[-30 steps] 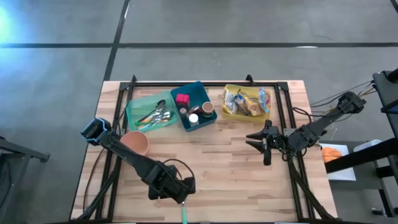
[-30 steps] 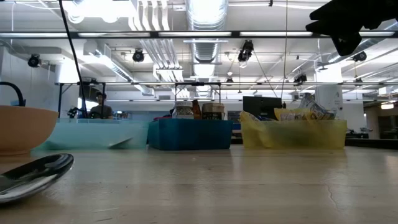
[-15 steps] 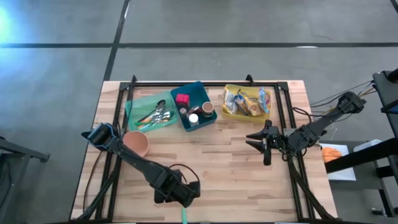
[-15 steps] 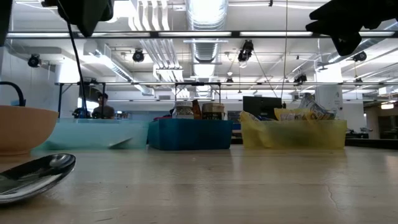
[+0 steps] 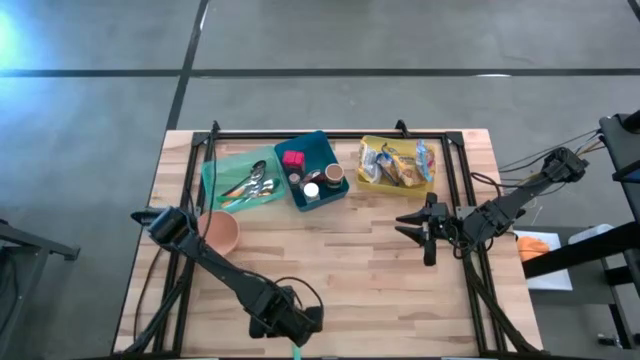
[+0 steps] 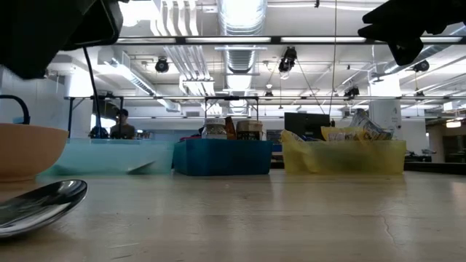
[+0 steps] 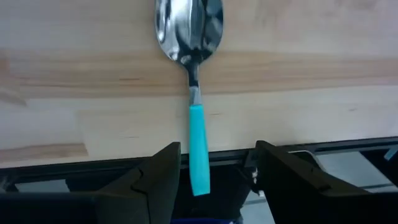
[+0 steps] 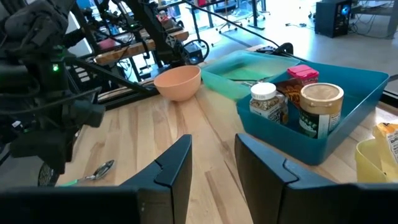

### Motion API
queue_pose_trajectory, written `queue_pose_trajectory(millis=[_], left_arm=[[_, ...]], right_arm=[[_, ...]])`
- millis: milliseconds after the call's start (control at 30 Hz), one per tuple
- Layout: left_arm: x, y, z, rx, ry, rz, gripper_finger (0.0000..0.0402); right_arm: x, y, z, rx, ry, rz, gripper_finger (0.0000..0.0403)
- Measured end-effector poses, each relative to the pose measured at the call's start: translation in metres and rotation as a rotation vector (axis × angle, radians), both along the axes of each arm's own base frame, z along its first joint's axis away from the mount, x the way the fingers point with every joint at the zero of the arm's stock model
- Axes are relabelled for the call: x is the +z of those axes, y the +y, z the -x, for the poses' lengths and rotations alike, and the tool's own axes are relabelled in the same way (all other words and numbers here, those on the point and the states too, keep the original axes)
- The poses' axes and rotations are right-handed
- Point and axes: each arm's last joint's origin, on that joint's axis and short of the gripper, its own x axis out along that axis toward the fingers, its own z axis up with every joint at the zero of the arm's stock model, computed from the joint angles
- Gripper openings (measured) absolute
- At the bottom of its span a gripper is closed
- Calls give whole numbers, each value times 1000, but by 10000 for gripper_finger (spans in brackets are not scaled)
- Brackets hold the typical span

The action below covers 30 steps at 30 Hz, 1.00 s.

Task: Pick & Place Food Item
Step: Put the green spoon into the green bin

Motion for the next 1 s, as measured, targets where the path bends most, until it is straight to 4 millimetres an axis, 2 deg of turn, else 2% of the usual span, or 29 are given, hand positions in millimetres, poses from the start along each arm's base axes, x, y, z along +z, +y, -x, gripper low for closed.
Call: queue_pose_trajectory(millis=[167, 567, 1000], left_arm=[[-13, -9, -1, -11, 2, 4, 210], [-33, -15, -4, 12, 58, 36, 210], [-42, -17, -6, 17, 65, 39, 208]], right_arm=[[0, 0, 0, 0, 0, 0, 119], [0, 0, 0, 0, -1, 0, 119], [0, 0, 0, 0, 0, 0, 119]])
